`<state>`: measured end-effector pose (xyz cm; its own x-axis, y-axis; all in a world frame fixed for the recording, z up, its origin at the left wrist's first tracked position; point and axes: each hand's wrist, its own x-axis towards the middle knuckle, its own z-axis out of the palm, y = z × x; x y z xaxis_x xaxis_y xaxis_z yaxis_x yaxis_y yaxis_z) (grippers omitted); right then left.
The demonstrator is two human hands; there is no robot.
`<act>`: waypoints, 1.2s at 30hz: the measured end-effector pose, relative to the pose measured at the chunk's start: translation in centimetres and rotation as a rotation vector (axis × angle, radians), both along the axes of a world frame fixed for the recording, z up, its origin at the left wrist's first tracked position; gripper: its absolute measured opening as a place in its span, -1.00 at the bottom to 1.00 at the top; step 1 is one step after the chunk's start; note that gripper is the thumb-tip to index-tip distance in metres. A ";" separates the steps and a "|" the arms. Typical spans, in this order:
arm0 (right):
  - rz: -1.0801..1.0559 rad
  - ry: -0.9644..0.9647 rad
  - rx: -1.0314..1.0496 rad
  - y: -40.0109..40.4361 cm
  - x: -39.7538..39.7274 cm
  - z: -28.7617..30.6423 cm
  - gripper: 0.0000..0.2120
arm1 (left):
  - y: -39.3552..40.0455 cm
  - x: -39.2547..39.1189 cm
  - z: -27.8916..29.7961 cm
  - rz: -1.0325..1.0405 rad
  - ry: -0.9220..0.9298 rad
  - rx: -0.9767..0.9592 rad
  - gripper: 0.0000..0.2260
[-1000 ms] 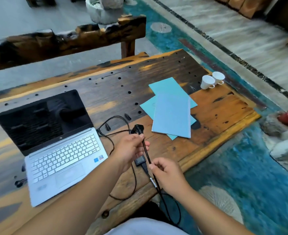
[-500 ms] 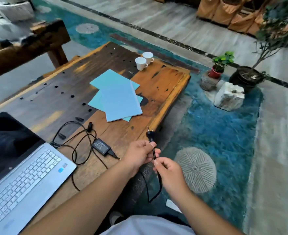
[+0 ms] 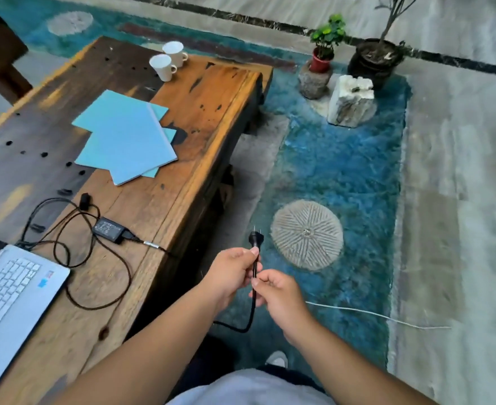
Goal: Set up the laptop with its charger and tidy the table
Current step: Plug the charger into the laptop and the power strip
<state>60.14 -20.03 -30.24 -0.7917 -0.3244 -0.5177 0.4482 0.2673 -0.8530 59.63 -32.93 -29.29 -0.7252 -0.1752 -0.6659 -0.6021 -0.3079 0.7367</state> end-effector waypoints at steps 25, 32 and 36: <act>-0.479 -0.460 0.134 2.4 -2.6 -30.6 -0.82 | 5.0 -5.0 -33.7 -0.136 -0.366 0.166 -0.73; -0.385 -0.634 0.144 3.3 -3.5 -50.5 -0.88 | 5.5 -5.2 -53.4 -0.141 -0.471 0.072 -0.85; -0.427 -0.735 0.052 3.3 -4.1 -59.7 -0.92 | 5.4 -6.1 -62.2 -0.170 -0.477 0.047 -0.90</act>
<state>56.02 -16.75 -89.93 -0.2973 -0.0359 -0.9541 0.9548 -0.0204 -0.2967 53.53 -27.50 -91.48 -0.3539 -0.0431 -0.9343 -0.9128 -0.2019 0.3551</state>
